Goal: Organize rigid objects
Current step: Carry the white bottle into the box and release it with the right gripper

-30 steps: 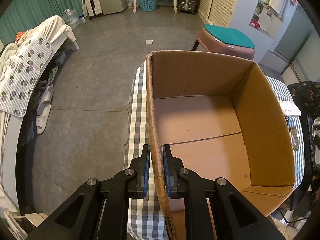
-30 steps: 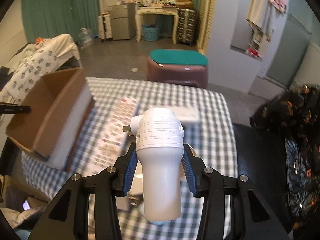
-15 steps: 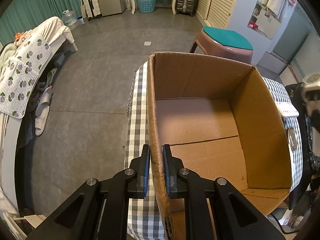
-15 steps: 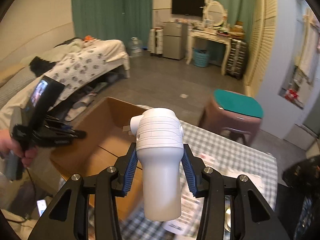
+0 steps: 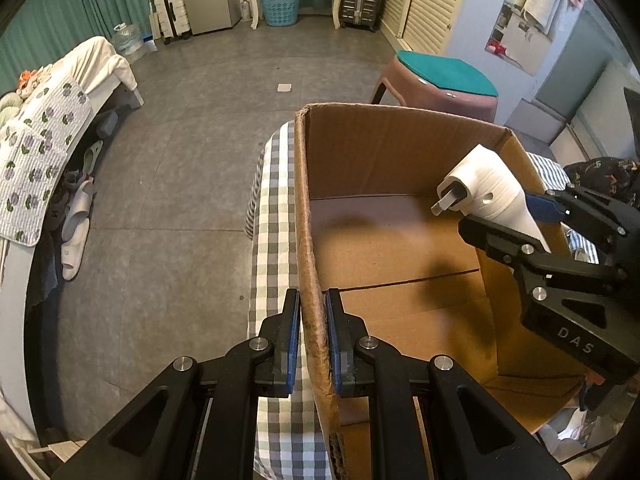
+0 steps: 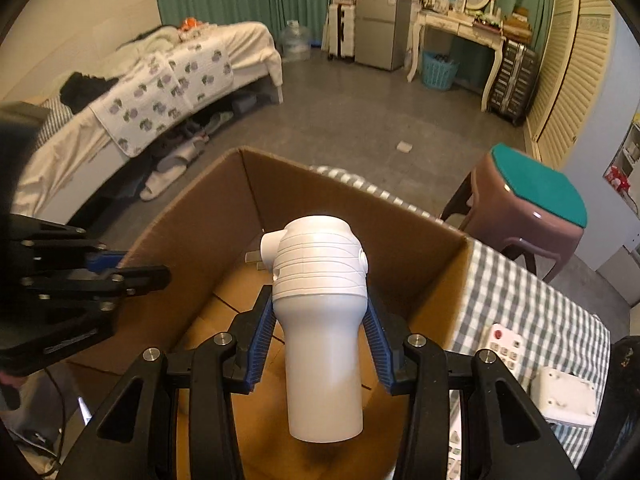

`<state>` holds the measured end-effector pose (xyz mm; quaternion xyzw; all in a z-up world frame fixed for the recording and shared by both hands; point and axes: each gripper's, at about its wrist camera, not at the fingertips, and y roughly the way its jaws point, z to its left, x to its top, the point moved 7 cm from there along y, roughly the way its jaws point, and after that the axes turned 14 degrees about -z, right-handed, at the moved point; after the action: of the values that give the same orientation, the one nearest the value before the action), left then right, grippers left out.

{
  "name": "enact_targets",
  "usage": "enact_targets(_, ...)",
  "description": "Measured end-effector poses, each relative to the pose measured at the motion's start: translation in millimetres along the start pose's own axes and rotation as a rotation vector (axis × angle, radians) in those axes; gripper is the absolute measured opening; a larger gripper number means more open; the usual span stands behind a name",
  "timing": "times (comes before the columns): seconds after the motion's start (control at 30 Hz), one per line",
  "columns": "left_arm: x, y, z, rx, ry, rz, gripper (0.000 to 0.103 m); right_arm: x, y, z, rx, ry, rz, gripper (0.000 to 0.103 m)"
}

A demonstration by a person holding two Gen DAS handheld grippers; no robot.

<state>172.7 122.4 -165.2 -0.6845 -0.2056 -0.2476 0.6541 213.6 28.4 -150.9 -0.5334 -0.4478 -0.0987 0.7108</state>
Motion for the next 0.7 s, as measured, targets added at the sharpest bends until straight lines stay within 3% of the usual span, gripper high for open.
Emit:
enact_targets(0.37, 5, 2, -2, -0.002, 0.005, -0.001, 0.012, -4, -11, -12, -0.028, 0.003, -0.007, 0.044)
enact_targets(0.43, 6, 2, -3, 0.001, 0.003, 0.001, 0.012, -2, -15, -14, -0.034, 0.006, -0.015, 0.063)
enact_targets(0.5, 6, 1, -3, 0.008, 0.002, 0.003, 0.012, 0, -24, -15, -0.048, 0.0, -0.038, 0.072)
enact_targets(0.7, 7, 2, -5, 0.022, -0.001, 0.005, 0.012, 11, -64, -22, -0.054, -0.014, -0.107, 0.082)
